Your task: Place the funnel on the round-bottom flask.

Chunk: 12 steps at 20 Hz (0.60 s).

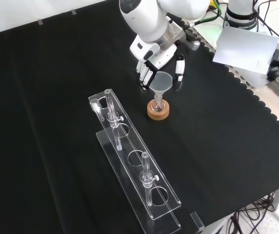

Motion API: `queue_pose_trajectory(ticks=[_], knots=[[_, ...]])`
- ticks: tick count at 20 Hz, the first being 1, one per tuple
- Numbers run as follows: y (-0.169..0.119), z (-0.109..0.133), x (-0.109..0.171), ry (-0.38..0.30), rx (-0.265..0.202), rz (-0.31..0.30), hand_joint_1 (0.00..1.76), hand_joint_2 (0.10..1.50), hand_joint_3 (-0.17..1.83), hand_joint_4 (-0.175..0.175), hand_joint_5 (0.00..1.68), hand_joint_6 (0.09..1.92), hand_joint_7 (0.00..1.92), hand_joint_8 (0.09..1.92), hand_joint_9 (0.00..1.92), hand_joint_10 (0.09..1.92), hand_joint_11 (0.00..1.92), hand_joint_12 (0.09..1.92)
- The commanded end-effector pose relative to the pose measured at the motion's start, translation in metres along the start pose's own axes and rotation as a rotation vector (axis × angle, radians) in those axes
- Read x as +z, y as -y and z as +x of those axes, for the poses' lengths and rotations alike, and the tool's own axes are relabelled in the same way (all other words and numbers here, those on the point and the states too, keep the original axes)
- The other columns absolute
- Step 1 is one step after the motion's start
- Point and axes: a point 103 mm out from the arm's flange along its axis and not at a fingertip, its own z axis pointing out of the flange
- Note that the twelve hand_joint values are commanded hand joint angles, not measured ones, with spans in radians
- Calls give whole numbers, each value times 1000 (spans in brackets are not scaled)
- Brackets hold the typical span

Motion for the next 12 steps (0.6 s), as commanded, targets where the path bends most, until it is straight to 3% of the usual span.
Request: queue_pose_trajectory(ticks=[1, 12], knots=[[0, 0, 3, -9, -6, 8, 840, 1066, -175, -20, 676, 621, 611, 695, 863, 467, 598, 1303], [1, -1, 5, -9, -5, 6, 824, 1051, -175, -29, 629, 618, 579, 705, 833, 480, 578, 1309]])
